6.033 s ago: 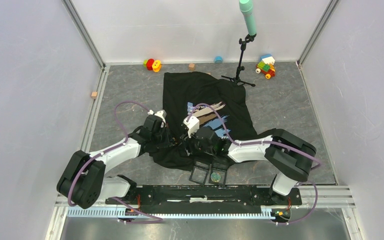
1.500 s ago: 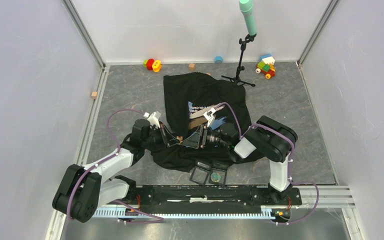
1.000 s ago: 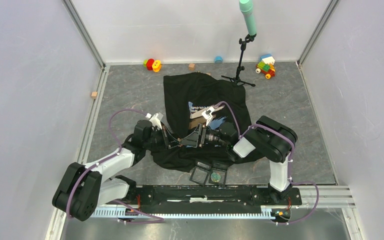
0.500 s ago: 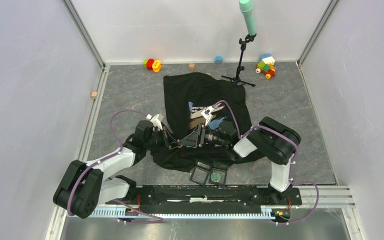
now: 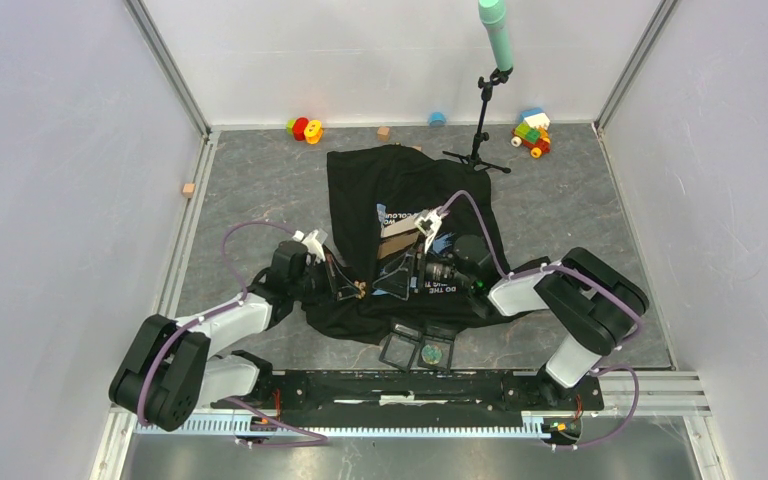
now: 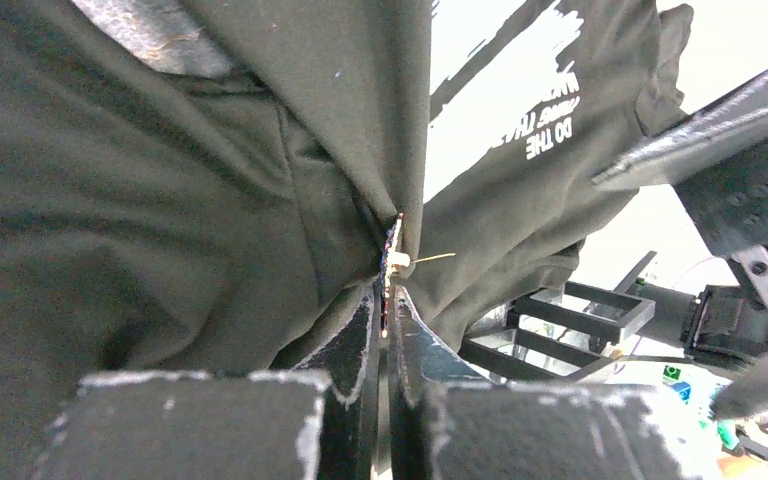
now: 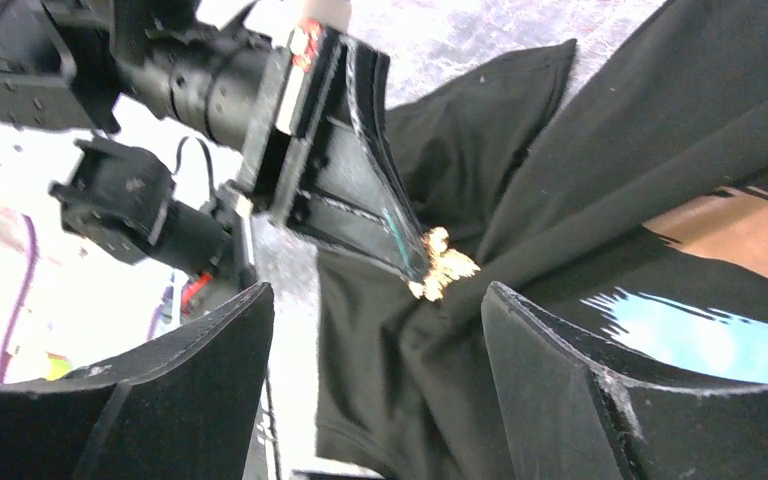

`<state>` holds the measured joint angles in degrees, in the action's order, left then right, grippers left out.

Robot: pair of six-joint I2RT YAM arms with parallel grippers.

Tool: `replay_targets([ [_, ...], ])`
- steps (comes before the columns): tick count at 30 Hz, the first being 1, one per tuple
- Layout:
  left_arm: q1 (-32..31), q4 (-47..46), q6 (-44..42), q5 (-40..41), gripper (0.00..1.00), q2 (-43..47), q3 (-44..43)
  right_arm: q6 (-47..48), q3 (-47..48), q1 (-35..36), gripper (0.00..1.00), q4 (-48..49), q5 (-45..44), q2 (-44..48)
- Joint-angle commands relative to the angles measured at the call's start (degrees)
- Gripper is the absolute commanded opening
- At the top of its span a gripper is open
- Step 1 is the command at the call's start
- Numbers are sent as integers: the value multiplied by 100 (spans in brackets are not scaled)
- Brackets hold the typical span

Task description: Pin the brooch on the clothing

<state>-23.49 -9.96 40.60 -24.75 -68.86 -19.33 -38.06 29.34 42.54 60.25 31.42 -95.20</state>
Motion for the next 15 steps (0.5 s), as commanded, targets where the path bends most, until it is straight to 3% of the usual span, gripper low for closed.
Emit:
replay_targets([
  [1,50,-453,-5,-377,2,30,-117,1434,-214,-188,82,457,895,-69],
  [7,94,-936,83,-765,2,-85,30,1076,-434,-428,82,2098,1759,-600],
  [11,112,-1038,85,-912,2,-145,35,1630,-226,-459,80,1447,1691,-731],
  [15,120,-1152,92,-1029,2,-202,69,1609,-106,-632,78,1433,1825,-950],
])
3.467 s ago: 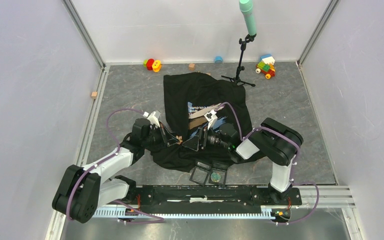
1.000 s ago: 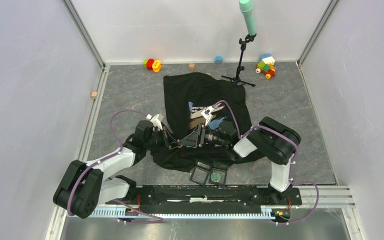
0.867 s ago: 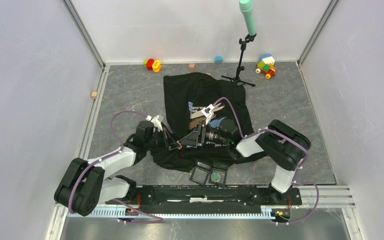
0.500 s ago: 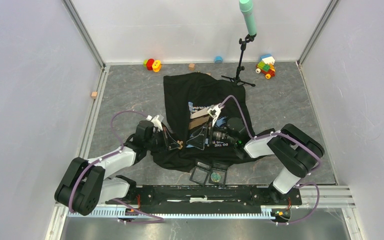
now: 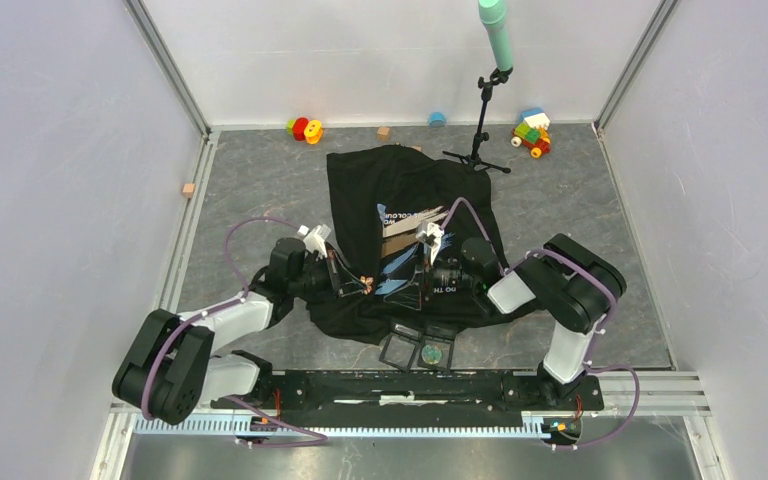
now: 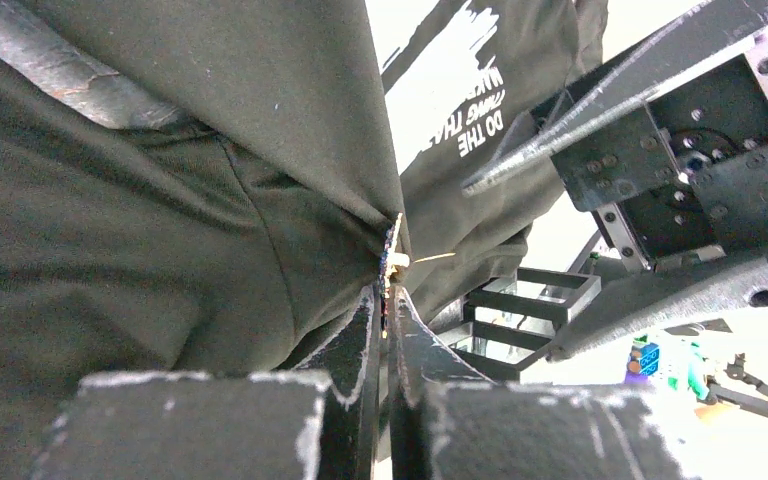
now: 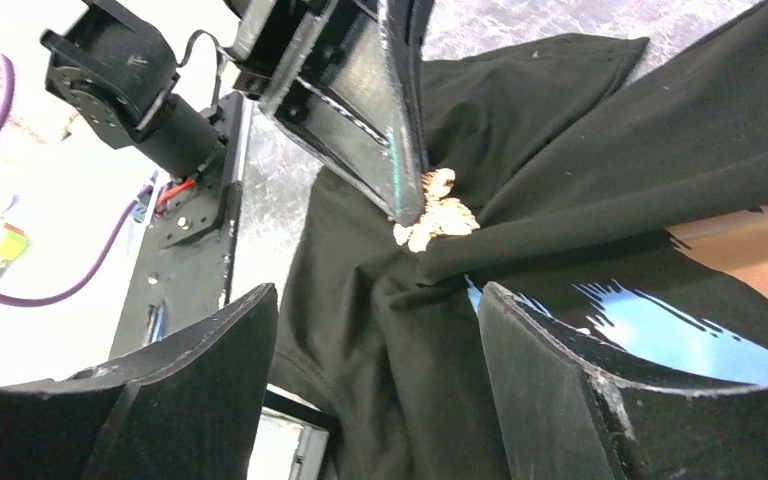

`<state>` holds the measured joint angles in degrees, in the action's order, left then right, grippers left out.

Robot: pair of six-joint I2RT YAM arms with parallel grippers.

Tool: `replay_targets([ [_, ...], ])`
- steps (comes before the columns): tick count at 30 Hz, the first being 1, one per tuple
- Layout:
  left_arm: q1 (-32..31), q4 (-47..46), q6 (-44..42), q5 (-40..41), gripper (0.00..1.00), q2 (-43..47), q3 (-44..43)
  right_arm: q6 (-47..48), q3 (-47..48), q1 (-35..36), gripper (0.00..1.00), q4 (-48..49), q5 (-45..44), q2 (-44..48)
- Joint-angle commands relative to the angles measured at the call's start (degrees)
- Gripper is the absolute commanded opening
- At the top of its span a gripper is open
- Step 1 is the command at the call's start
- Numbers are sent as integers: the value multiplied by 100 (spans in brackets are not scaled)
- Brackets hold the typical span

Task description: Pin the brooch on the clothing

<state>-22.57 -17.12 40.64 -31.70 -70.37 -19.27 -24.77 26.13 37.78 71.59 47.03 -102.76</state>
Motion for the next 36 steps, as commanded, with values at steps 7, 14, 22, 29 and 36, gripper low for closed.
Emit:
replay_targets([
  [7,29,-682,141,-490,2,-57,203,119,590,-229,78,393,628,-593],
  [14,42,-660,126,-512,2,-57,222,14,1136,-249,66,391,857,-1184],
  [22,51,-890,219,-676,2,-141,213,-717,1324,-274,57,1328,1200,-1696],
  [29,50,-985,268,-739,2,-154,230,-1120,1476,-280,47,1759,1315,-1976],
  [36,43,-1098,313,-818,2,-211,213,-1352,1560,-280,40,2006,1410,-2095],
])
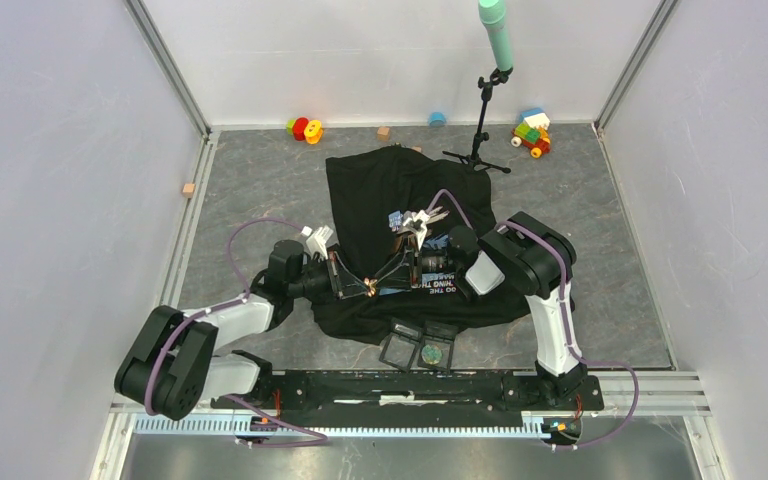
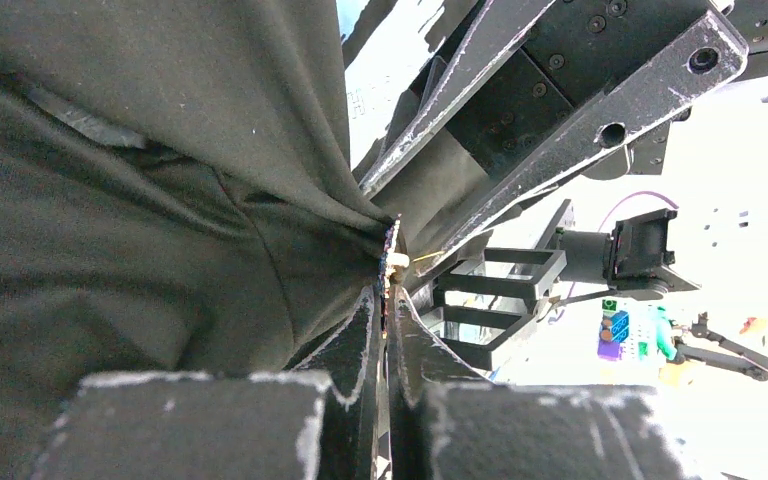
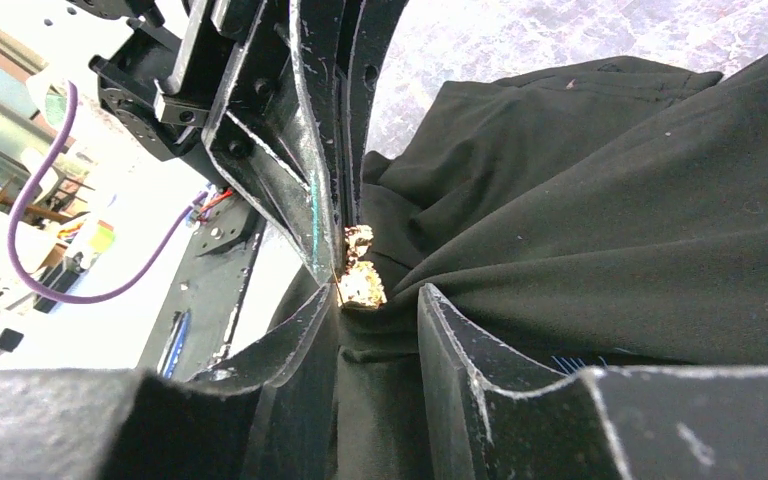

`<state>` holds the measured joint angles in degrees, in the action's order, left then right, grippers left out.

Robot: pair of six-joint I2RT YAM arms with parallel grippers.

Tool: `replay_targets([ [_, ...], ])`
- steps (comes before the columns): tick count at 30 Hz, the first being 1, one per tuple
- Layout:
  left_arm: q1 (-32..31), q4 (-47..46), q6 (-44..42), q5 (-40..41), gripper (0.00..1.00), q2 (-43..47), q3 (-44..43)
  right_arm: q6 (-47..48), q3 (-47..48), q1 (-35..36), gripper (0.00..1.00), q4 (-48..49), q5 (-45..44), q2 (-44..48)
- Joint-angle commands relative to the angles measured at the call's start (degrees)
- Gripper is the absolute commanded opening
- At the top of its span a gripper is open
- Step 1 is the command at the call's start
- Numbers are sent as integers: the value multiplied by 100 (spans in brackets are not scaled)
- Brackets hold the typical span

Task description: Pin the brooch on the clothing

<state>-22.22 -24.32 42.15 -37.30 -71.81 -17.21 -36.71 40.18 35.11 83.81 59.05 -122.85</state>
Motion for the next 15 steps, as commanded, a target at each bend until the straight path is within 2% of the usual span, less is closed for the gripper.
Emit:
replay_targets([
  [1,9,-395,162,-268,2,-78,0,-187,156,-18,38,823,216,-92],
  [15,15,-694,267,-452,2,-399,-80,-1295,354,-6,28,2077,423,-540],
])
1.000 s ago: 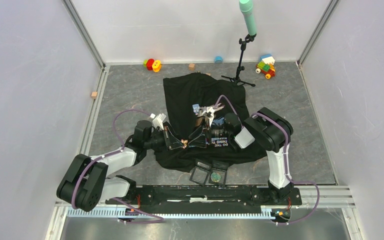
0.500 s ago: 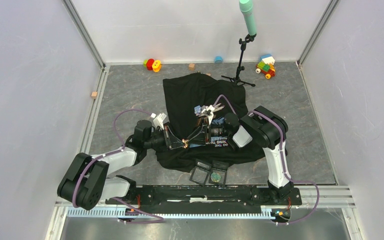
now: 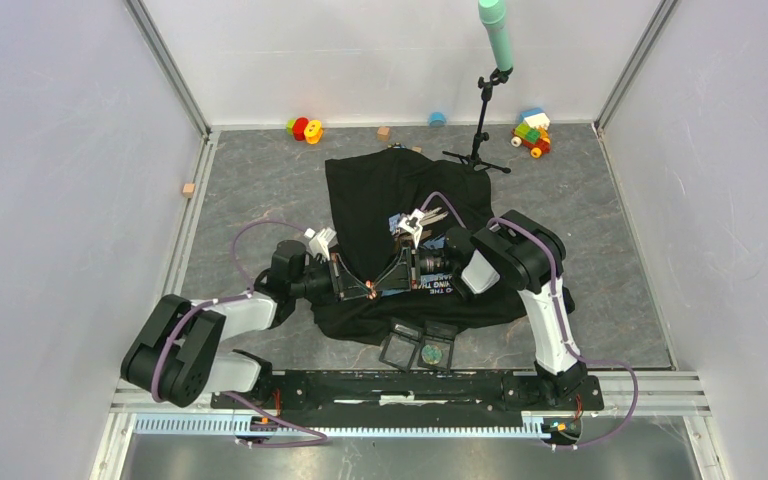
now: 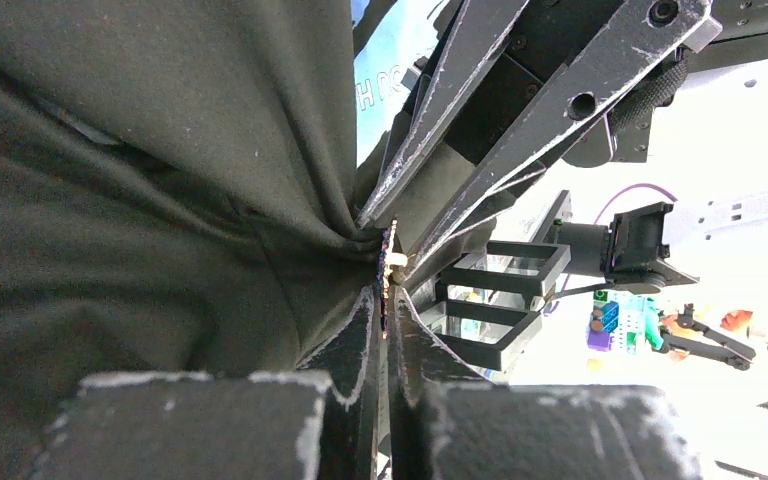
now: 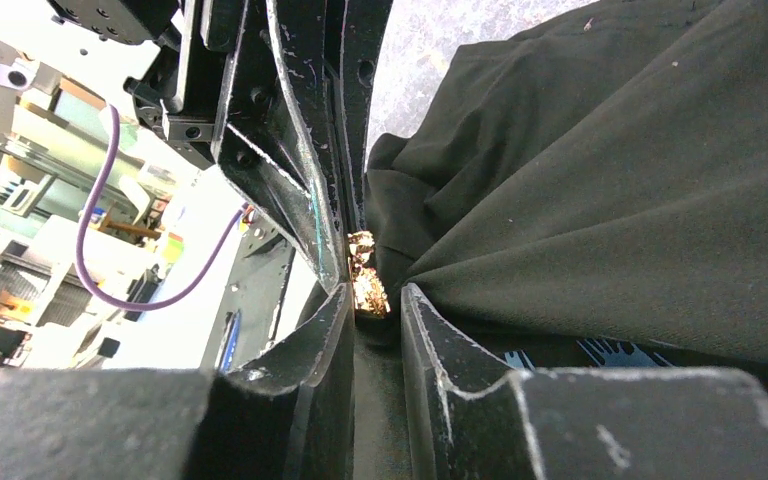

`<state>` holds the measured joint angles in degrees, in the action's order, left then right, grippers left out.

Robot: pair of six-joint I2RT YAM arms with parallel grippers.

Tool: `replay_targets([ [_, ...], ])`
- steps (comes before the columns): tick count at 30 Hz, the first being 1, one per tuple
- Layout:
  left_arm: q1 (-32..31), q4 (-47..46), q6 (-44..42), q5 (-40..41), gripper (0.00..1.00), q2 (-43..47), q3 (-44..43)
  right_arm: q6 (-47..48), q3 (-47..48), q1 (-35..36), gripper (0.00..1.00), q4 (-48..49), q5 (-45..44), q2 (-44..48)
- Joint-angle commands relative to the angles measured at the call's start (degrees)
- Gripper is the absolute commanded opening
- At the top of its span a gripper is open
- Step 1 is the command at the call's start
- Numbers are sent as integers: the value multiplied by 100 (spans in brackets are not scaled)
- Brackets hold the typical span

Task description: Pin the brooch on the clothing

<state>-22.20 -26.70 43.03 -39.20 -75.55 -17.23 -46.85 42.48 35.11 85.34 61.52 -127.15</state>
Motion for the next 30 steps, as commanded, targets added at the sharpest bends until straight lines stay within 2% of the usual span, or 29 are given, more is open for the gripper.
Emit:
replay_targets([
  [1,12,-451,180,-264,2,-30,-83,-281,125,-5,28,1916,181,-110],
  [15,16,-430,222,-360,2,-270,-206,-253,173,25,24,1797,220,-135],
  [30,14,-568,298,-447,2,-436,-263,263,182,61,21,1063,186,-76],
])
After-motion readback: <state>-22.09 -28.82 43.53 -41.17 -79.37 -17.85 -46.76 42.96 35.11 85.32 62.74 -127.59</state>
